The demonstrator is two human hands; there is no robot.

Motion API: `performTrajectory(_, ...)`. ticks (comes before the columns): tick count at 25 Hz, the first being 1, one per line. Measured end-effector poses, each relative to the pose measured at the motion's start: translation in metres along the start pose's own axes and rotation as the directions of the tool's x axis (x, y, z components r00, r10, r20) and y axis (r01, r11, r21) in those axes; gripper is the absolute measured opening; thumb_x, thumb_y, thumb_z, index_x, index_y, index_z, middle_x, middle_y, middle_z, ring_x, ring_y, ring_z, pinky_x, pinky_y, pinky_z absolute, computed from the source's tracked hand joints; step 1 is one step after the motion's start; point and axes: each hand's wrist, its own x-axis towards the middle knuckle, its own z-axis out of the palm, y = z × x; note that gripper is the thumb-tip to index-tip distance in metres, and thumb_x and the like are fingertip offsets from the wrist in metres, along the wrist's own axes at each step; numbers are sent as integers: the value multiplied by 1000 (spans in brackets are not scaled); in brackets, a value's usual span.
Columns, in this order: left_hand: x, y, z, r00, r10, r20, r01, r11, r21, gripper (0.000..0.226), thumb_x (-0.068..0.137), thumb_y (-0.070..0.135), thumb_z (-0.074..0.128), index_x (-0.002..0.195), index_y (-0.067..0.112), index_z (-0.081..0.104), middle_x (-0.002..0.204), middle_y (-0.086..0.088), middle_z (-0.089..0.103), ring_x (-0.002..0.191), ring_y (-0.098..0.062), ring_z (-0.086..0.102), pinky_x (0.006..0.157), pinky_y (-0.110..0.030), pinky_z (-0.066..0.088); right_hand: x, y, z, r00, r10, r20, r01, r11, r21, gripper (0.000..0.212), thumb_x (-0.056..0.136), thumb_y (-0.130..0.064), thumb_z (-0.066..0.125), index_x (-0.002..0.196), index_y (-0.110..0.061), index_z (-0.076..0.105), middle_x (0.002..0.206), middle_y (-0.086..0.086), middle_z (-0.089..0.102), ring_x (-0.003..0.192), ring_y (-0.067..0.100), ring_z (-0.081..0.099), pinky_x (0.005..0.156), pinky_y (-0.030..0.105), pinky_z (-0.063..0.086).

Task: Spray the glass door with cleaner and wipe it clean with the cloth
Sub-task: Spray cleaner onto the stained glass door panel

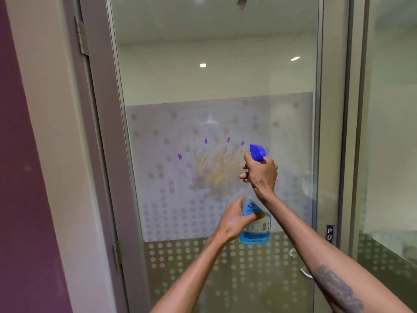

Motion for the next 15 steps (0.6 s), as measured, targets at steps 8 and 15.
performTrajectory(8,-9,-20,-20,1000,0,6,1,998,-56,48,71,64,72,95,25,58,95,4,73,92,-20,72,82,-43,62,-21,2,27,997,-77,26,78,996,-42,27,81,-33,62,80,-6,62,74,13,73,45,12,71,68,42,60)
performTrajectory(15,-30,-46,-73,997,-59,-56,55,996,-68,45,79,50,77,109,21,59,103,7,74,97,-13,71,89,-42,61,-49,-10,82,980,-139,146,140,990,2,26,83,-27,62,78,-2,60,59,9,64,47,12,72,57,33,52)
